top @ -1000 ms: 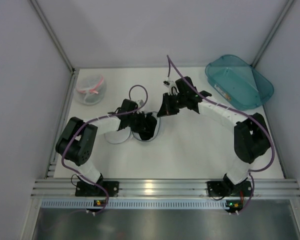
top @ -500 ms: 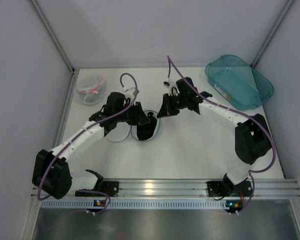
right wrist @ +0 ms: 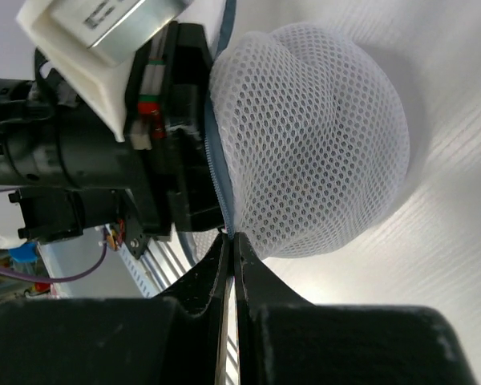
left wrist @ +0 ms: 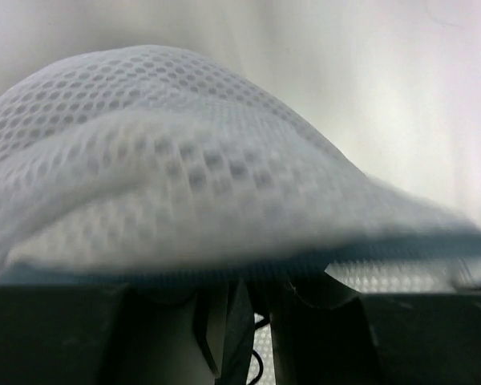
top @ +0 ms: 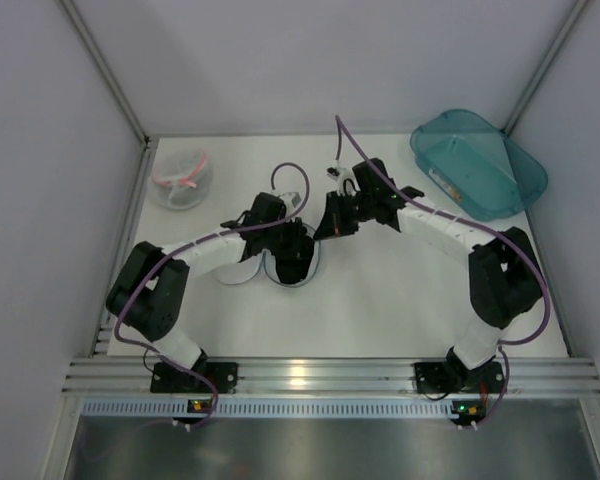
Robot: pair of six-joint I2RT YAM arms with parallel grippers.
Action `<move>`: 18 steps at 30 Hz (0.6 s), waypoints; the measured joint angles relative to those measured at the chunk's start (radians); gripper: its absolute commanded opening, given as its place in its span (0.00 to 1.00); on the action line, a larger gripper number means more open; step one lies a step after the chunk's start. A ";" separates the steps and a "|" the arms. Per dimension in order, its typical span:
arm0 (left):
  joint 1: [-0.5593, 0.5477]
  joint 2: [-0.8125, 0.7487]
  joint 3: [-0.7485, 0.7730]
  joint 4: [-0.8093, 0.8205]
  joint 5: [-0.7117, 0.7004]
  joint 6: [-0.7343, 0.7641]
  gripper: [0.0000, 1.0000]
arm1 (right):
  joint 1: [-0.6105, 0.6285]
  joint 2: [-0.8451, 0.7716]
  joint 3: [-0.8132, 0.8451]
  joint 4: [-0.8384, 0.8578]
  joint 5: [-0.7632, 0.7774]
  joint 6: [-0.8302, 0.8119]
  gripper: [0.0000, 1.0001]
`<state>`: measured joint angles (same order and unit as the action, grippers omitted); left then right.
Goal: Place the bra in the laundry bag and zip it closed
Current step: Adjust the bra in the laundry bag.
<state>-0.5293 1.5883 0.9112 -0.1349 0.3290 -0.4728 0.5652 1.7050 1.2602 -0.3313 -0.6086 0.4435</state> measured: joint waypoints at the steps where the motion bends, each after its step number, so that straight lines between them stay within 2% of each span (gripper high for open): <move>1: -0.008 0.029 0.008 0.010 -0.007 -0.002 0.30 | -0.001 0.000 -0.007 0.003 -0.005 0.004 0.00; 5: -0.023 0.118 0.060 0.037 -0.005 0.002 0.38 | -0.020 0.000 -0.035 0.002 -0.024 0.023 0.00; 7: -0.024 0.118 0.077 0.027 0.009 0.021 0.41 | -0.038 0.000 -0.043 0.003 -0.029 0.029 0.00; 9: -0.024 0.093 0.100 -0.002 0.023 0.061 0.48 | -0.063 -0.001 -0.053 0.006 -0.031 0.033 0.00; 11: -0.022 0.024 0.116 -0.057 0.034 0.111 0.54 | -0.087 -0.003 -0.069 0.009 -0.033 0.040 0.00; 13: -0.016 -0.069 0.124 -0.109 0.051 0.156 0.69 | -0.117 -0.006 -0.098 0.014 -0.036 0.052 0.00; 14: -0.010 -0.129 0.130 -0.140 0.062 0.180 0.86 | -0.127 -0.008 -0.111 0.017 -0.037 0.057 0.00; 15: 0.000 -0.180 0.130 -0.156 0.074 0.198 0.91 | -0.140 -0.013 -0.131 0.020 -0.039 0.065 0.00; 18: 0.068 -0.343 0.130 -0.211 0.117 0.237 0.93 | -0.168 -0.032 -0.188 0.035 -0.045 0.086 0.00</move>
<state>-0.4610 1.2453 1.0409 -0.3458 0.4458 -0.2363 0.3973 1.6726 1.0721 -0.2958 -0.6540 0.5293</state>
